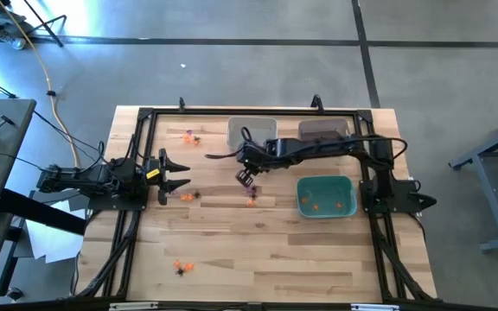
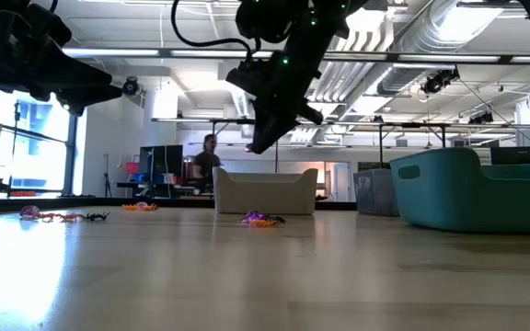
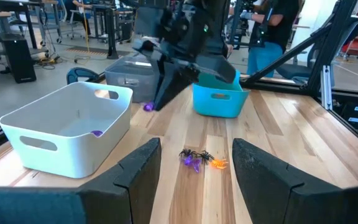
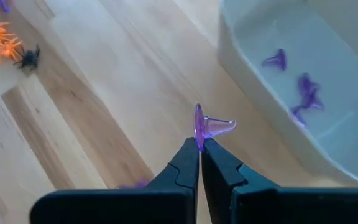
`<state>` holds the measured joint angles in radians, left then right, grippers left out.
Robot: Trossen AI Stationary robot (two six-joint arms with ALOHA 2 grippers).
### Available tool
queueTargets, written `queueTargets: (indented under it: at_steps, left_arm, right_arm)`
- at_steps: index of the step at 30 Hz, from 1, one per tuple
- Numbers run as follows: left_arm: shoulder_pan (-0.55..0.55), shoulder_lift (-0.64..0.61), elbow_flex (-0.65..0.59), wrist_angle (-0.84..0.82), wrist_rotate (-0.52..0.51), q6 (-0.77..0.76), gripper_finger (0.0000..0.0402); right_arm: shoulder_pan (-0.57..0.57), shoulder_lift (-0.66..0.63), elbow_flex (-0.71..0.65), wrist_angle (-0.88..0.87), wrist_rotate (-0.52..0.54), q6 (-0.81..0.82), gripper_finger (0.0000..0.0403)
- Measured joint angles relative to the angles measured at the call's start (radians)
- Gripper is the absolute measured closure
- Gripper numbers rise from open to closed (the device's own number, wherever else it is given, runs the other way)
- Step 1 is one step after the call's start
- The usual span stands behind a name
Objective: Sort Halloween decoration
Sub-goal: Put the purple witch hat toy into the white bin
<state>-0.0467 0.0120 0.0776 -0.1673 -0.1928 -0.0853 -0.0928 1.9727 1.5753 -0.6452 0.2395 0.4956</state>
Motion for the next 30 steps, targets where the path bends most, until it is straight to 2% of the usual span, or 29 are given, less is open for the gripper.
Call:
queueTargets:
  at_steps: [9,15,19,25,30]
  left_arm:
    - [0.000,0.000,0.000,0.000,0.000,0.000,0.0216]
    - [0.000,0.000,0.000,0.000,0.000,0.000,0.0216]
    - [0.000,0.000,0.000,0.001,0.000,0.000,0.0216]
    - [0.000,0.000,0.000,0.000,0.000,0.000,0.0216]
    - [0.000,0.000,0.000,0.000,0.000,0.000,0.0216]
  right_arm:
    - [-0.120,-0.010,0.000,0.017,0.011,-0.026,0.0396]
    - [-0.224,-0.010,0.000,0.036,-0.015,-0.066,0.0396]
    - [-0.277,-0.010,0.000,0.036,-0.072,-0.079,0.0396]
    - [-0.295,-0.010,0.000,0.036,-0.090,-0.137,0.0393]
    - [-0.294,-0.010,0.000,0.035,-0.091,-0.178,0.0361]
